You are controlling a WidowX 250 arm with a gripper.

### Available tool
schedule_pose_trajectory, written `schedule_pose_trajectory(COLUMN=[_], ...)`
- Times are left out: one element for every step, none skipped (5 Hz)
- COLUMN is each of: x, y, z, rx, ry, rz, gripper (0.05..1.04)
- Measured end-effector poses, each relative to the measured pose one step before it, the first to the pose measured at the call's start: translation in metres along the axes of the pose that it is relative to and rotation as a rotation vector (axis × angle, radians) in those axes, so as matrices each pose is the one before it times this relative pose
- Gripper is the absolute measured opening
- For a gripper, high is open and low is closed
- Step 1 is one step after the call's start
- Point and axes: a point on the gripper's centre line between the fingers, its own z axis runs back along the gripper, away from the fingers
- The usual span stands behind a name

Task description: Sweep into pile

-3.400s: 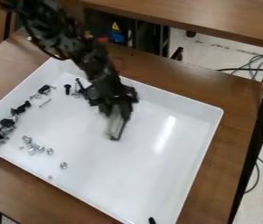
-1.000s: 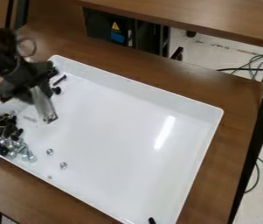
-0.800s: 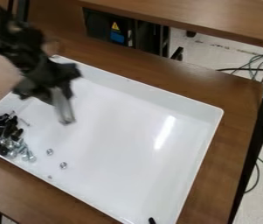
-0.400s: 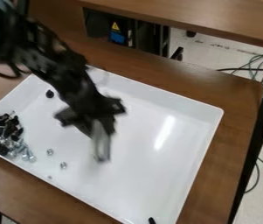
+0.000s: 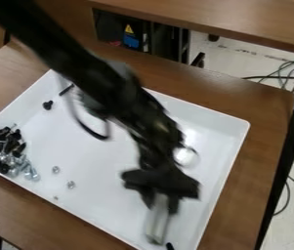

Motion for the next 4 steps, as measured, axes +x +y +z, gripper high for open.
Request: schedule_pose_trajectory(x=[0.00366,0.01301,-0.00522,-0.00735], y=[-0.00141,0.0222,0.03969,0.05142], z=[-0.00835,0.00501,0.0029,0.00243], rx=[0.0099,0.0163,0.0344,0.0396], ry=[-0.0232,-0.0271,0.0171,0.0058], rz=[-0.0227,-0.0064,0.0096,0.0518], gripper=[0.357,0.357,0.357,0.357])
